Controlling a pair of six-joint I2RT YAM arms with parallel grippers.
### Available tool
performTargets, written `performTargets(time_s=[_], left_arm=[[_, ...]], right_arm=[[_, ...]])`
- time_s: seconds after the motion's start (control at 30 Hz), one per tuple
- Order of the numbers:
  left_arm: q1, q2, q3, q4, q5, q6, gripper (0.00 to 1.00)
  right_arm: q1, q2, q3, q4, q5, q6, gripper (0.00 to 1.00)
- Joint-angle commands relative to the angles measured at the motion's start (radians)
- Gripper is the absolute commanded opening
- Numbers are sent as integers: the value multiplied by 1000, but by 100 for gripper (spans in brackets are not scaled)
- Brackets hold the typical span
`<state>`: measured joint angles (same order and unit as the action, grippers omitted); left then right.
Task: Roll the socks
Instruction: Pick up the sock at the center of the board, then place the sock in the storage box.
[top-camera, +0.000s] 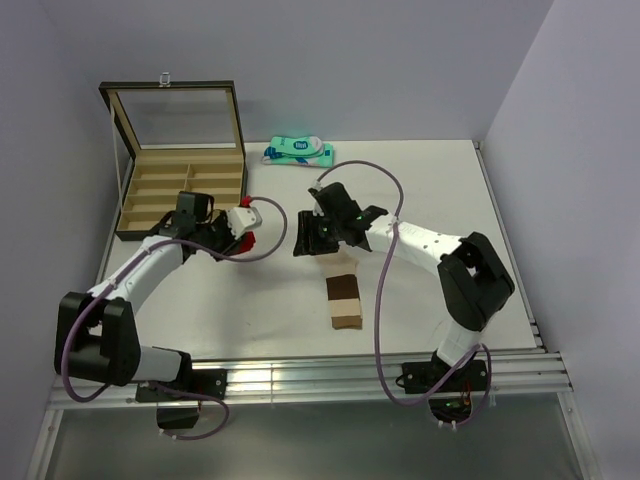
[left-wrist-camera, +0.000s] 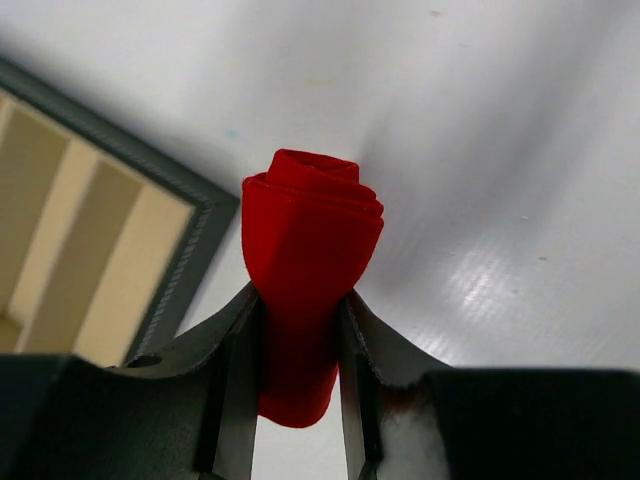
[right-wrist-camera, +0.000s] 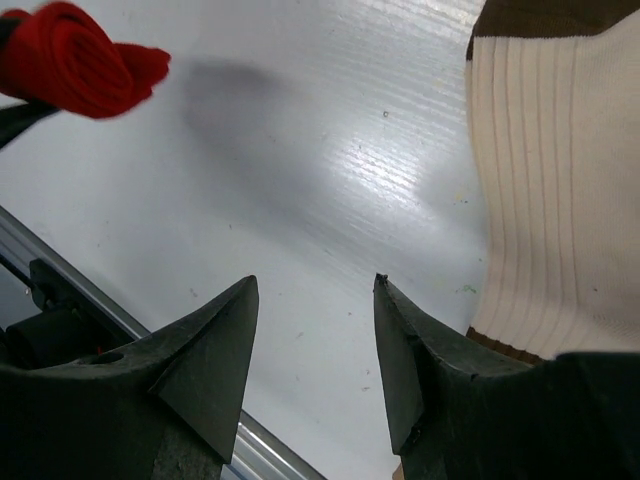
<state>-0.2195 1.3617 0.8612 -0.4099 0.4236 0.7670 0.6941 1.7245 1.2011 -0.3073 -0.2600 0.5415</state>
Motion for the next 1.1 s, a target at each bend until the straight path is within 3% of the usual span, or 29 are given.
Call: performTargets(time_s=[0.0, 0.23, 0.53, 0.8, 1.07], left_arm=[[54, 2, 93, -3, 15, -32, 0], [192, 60, 272, 58, -86, -93, 0], [339, 151, 387, 195, -180, -94, 0], [468, 211, 421, 263, 6, 133, 0], [565, 359, 506, 217, 217, 320, 0]], right_arm=[[5, -60, 3, 14, 39, -15, 57], [4, -100, 11, -22, 105, -28, 57], [4, -112, 40, -56, 160, -52, 57], [4, -118, 51, -75, 189, -41, 57], [5, -134, 35, -90, 217, -2, 57]])
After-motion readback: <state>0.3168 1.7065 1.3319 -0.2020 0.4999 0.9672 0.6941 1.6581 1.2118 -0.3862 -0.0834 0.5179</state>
